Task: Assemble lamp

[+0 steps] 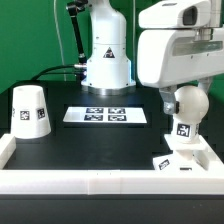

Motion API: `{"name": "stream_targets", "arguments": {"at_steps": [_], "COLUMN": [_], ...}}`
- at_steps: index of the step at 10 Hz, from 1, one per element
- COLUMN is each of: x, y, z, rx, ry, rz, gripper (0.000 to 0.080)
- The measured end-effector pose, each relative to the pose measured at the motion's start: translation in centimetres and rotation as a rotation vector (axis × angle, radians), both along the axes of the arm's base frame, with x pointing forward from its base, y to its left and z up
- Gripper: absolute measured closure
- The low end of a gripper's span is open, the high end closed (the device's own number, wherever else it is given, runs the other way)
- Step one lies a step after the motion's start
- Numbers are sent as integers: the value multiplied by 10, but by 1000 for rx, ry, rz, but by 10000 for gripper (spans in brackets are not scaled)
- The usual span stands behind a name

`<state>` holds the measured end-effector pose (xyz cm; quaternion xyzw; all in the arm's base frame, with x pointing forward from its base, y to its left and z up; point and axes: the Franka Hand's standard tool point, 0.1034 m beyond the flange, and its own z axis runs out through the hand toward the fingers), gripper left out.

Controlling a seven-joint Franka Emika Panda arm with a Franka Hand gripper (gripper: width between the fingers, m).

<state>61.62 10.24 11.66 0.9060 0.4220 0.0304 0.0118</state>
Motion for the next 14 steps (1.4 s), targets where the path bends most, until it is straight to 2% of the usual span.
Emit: {"name": "stream_targets", "arguments": {"at_steps": [3,6,7,8,11,14], "x": [6,8,8,8,8,9], "y": [4,0,0,-1,-1,5], "z": [-4,-2,-3,-3,-3,-2], "rx": [-49,-56,-56,-56,-54,-24], "ry": [19,-6,-5,-5,-5,-27], "rz": [206,263,262,261,231,-123], "gripper": [101,101,190,225,225,225]}}
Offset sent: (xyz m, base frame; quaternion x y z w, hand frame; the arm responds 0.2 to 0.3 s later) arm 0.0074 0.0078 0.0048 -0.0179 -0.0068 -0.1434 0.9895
